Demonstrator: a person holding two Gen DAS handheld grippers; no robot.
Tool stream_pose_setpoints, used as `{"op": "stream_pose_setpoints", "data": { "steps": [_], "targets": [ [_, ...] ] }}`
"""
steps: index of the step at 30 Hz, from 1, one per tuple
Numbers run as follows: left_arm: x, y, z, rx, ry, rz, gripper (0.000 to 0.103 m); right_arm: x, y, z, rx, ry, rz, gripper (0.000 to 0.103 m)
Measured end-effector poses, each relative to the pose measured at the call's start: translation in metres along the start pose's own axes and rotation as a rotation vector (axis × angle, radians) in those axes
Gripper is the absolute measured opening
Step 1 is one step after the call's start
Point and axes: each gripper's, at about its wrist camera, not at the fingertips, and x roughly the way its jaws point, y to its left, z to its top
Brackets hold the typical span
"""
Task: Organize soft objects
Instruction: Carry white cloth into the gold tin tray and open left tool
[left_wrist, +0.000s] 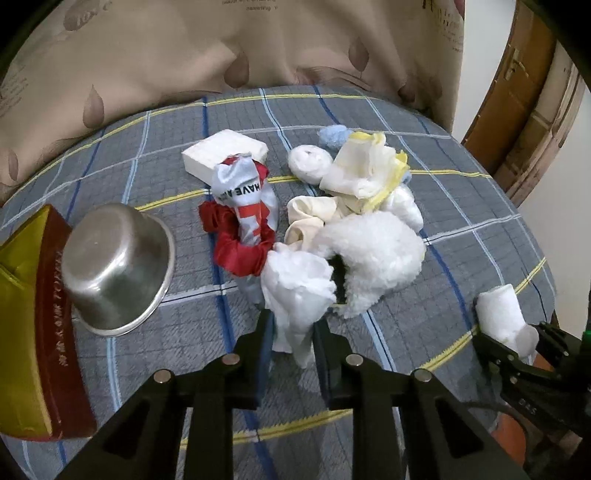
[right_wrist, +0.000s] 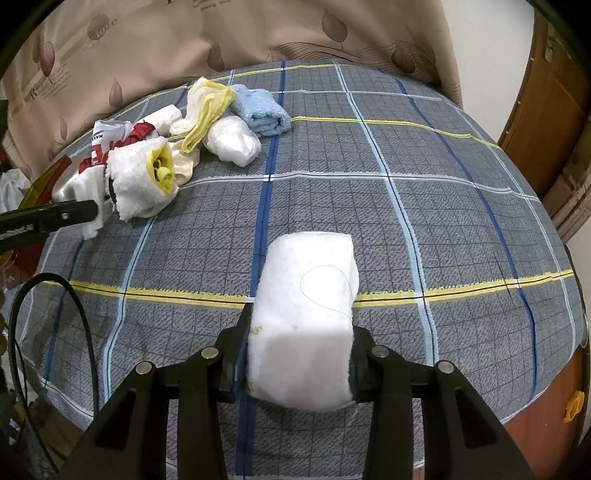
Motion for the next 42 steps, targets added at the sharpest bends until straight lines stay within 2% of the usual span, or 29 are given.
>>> {"op": "stream_pose_setpoints", "data": {
  "steps": [6,13,20,28,35,38,42],
  "targets": [
    [-0.026,0.0,-0.006,0.021,-0.028,-0.003,0.021,0.0,0.001,0.0,-0.011,-0.001,-0.005,0.037],
    [-0.054,0.03,-0.009,-0.017,-0.062,0.072,0.021,0.0,0.001,-0.001,-0.018,-0.002,-0.011,0.037],
    [-0.077,0.102,-0.016,-0.136,-0.072,0.203,0.021,0.0,0.002,-0.001,-0.023,-0.003,-0.021,0.037],
    [-0.084,0.185,-0.034,-0.291,-0.036,0.34,0.021,0.001,0.004,-0.001,-0.025,-0.001,-0.035,0.037],
    [-0.081,0.229,-0.047,-0.377,-0.01,0.393,0.022,0.002,0.005,-0.001,-0.025,-0.002,-0.045,0.037],
    [-0.076,0.243,-0.052,-0.412,0.02,0.4,0.027,0.002,0.005,-0.002,-0.027,-0.003,-0.052,0.037],
    [-0.071,0.251,-0.056,-0.429,0.052,0.385,0.046,0.003,0.006,-0.002,-0.029,-0.003,-0.056,0.037]
  ]
}}
